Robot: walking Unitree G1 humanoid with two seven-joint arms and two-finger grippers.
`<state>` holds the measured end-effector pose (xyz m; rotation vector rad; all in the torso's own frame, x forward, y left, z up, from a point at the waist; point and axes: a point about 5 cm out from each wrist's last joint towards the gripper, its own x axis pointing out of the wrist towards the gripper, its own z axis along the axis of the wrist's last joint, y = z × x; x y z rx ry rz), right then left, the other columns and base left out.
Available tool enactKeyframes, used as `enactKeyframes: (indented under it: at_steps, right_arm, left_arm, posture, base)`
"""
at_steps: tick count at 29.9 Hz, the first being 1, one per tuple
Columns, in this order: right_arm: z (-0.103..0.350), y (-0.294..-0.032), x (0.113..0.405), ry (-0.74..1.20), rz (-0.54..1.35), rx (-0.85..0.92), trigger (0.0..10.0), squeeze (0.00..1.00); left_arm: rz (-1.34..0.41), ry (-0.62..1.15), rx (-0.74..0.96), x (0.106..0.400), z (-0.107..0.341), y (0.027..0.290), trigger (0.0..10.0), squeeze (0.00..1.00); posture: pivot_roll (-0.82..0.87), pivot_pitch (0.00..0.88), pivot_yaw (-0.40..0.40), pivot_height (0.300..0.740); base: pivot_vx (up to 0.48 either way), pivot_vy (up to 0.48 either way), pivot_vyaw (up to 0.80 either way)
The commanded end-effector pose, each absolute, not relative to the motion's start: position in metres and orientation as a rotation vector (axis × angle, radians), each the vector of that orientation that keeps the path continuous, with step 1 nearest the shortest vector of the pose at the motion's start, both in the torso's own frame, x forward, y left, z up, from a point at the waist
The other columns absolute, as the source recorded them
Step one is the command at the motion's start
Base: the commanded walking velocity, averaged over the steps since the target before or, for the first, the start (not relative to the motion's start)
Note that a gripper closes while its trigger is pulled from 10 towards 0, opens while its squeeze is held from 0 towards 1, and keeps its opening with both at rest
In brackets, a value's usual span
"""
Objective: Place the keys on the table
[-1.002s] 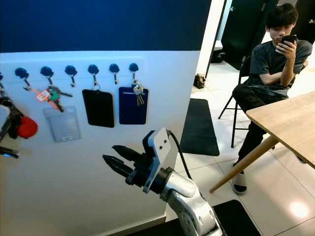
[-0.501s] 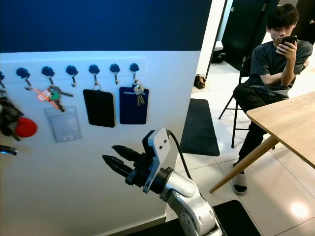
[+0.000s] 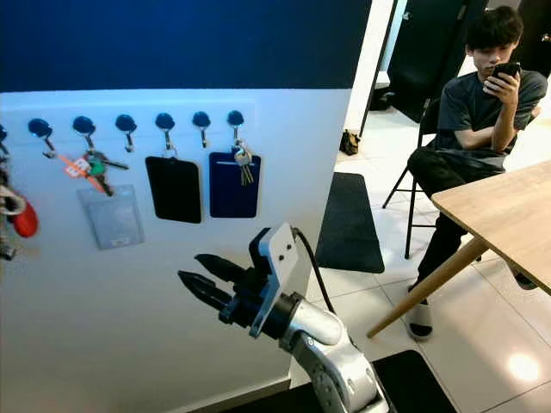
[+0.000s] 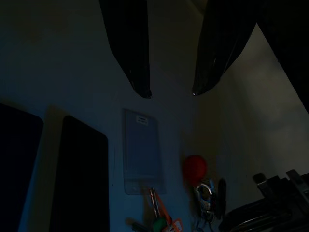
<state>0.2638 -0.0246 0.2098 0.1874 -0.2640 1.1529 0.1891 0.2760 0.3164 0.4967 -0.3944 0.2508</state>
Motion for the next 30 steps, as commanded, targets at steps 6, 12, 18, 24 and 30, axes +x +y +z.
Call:
enactKeyframes:
  at_steps: [6, 12, 18, 24, 30]
  right_arm:
    - [0.209, -0.024, 0.263, -0.257, 1.166, 0.200, 10.0, 0.00]
    - [0.209, -0.023, 0.263, -0.258, 1.164, 0.201, 10.0, 0.00]
    - [0.209, -0.023, 0.263, -0.259, 1.163, 0.202, 10.0, 0.00]
    - [0.209, -0.023, 0.263, -0.260, 1.158, 0.205, 10.0, 0.00]
    - [0.208, -0.024, 0.262, -0.258, 1.151, 0.207, 10.0, 0.00]
  left_arm:
    - [0.277, -0.475, 0.452, 0.192, 0.329, 0.273, 10.0, 0.00]
    - [0.317, -0.523, 0.401, 0.192, 0.340, 0.279, 10.0, 0.00]
    - [0.296, -0.540, 0.383, 0.193, 0.344, 0.276, 10.0, 0.00]
    - [0.307, -0.572, 0.317, 0.195, 0.351, 0.277, 10.0, 0.00]
    - [0.357, -0.511, 0.292, 0.191, 0.341, 0.296, 10.0, 0.00]
  posture:
    - [0.29, 0.140, -0.069, 0.740]
    - [0.29, 0.138, -0.067, 0.740]
    - [0.29, 0.139, -0.064, 0.740]
    - [0.29, 0.141, -0.058, 0.740]
    - [0.29, 0.145, -0.056, 0.740]
  base:
    - [0.000, 0.000, 0.00]
    - [0.000, 0.000, 0.00]
    - [0.000, 0.000, 0.00]
    - [0.000, 0.000, 0.00]
    - [0.000, 0.000, 0.00]
